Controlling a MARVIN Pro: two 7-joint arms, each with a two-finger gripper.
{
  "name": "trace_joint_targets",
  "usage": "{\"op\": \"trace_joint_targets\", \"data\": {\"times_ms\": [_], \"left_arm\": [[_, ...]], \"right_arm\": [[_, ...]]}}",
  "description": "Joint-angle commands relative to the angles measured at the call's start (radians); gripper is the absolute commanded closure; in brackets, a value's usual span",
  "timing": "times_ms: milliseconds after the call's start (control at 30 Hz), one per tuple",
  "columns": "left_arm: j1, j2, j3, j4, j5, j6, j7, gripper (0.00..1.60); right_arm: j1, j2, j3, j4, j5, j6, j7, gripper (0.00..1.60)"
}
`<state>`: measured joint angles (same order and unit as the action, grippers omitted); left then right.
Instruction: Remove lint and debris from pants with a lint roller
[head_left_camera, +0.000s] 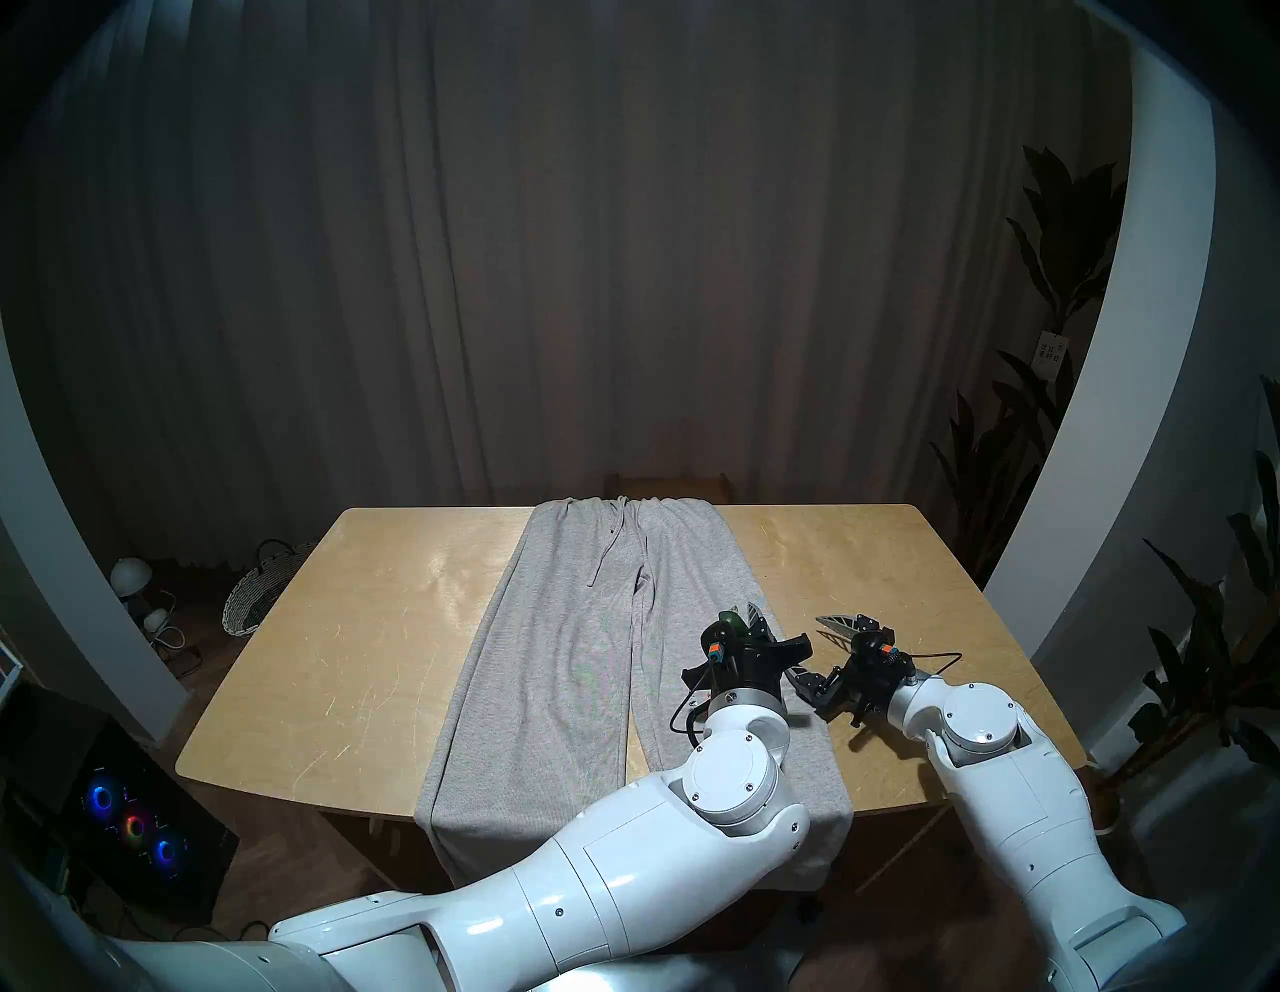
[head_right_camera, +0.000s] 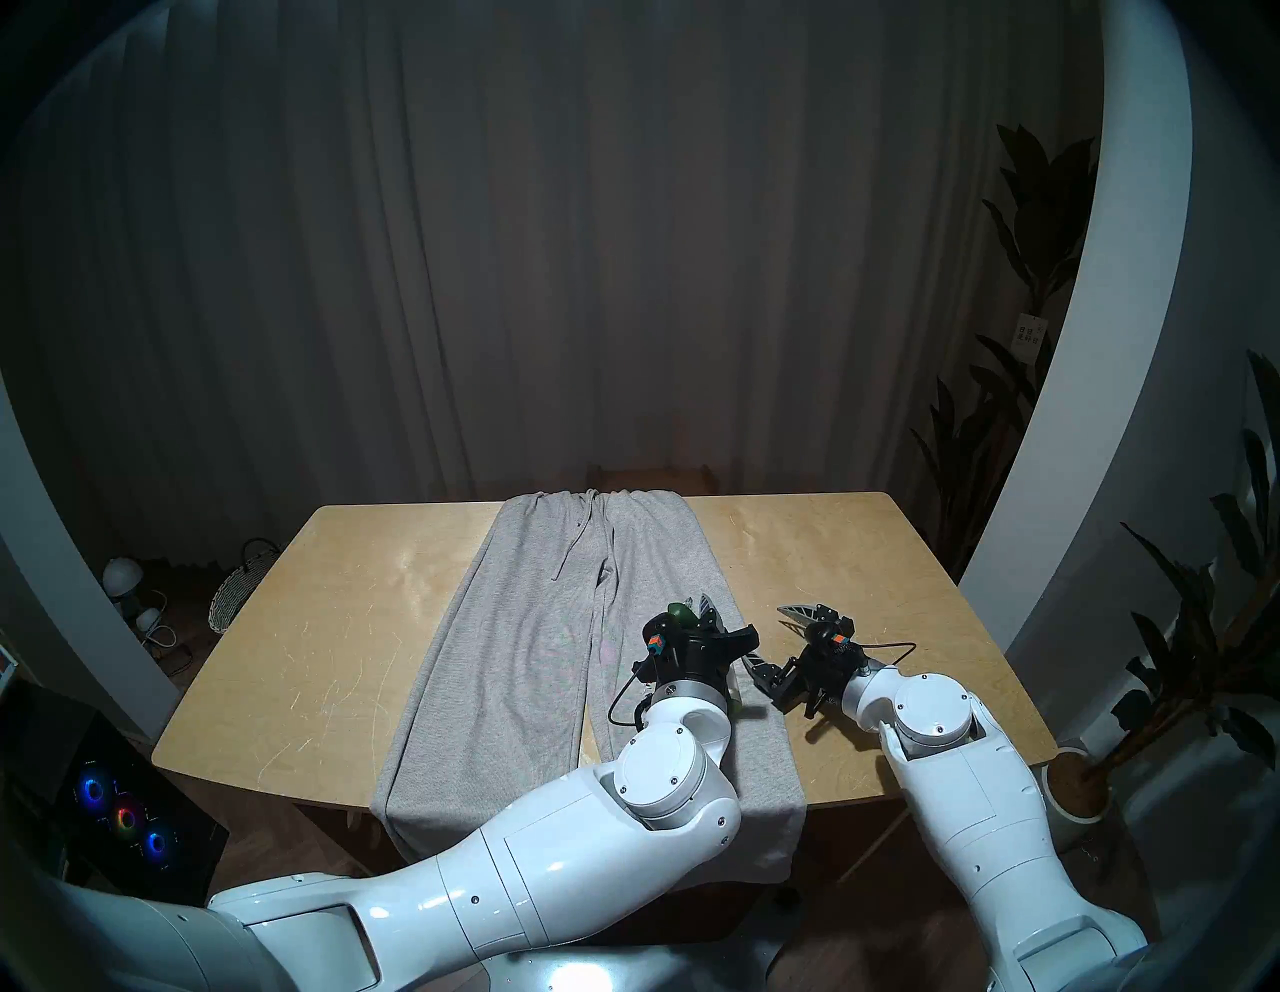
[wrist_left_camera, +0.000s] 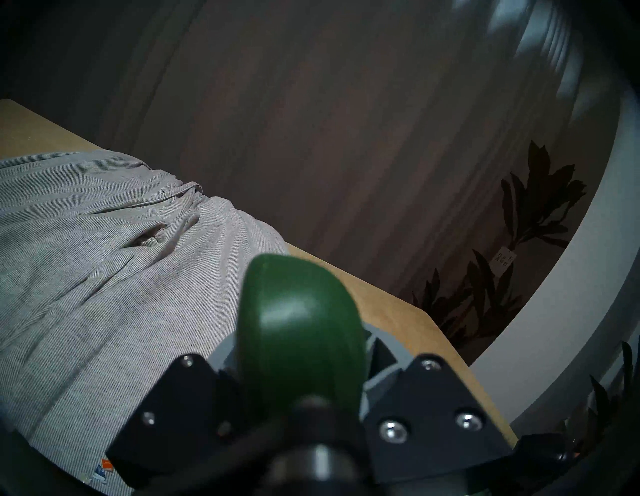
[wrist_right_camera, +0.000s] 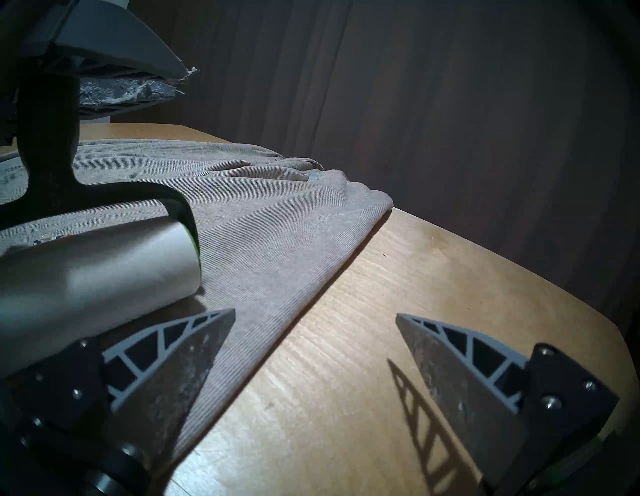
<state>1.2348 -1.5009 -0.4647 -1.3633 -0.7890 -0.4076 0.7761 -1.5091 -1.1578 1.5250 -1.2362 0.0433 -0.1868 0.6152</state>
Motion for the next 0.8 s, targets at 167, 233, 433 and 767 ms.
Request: {"op": "trace_joint_targets", "data": {"times_ms": [167,233,433,767], "left_arm": [[0.017,0.061,0.032,0.003,0.042,0.01,-0.011,1.6],[0.019,0.068,0.029,0.001,0.043,0.007,-0.013,1.6],[0.037,0.115,0.03,-0.028,0.052,0.005,-0.023,1.6],[0.061,0.18,0.019,-0.073,0.028,-0.014,-0.073,1.6]], "right_arm": [[-0.031,0.017,0.003,-0.014,-0.005,0.015,0.008,0.0],[-0.031,0.017,0.003,-0.015,-0.008,0.015,0.007,0.0],[-0.027,0.014,-0.001,-0.008,-0.015,0.014,0.003,0.0],[-0.03,0.011,-0.011,-0.011,-0.025,0.015,-0.012,0.0]]}}
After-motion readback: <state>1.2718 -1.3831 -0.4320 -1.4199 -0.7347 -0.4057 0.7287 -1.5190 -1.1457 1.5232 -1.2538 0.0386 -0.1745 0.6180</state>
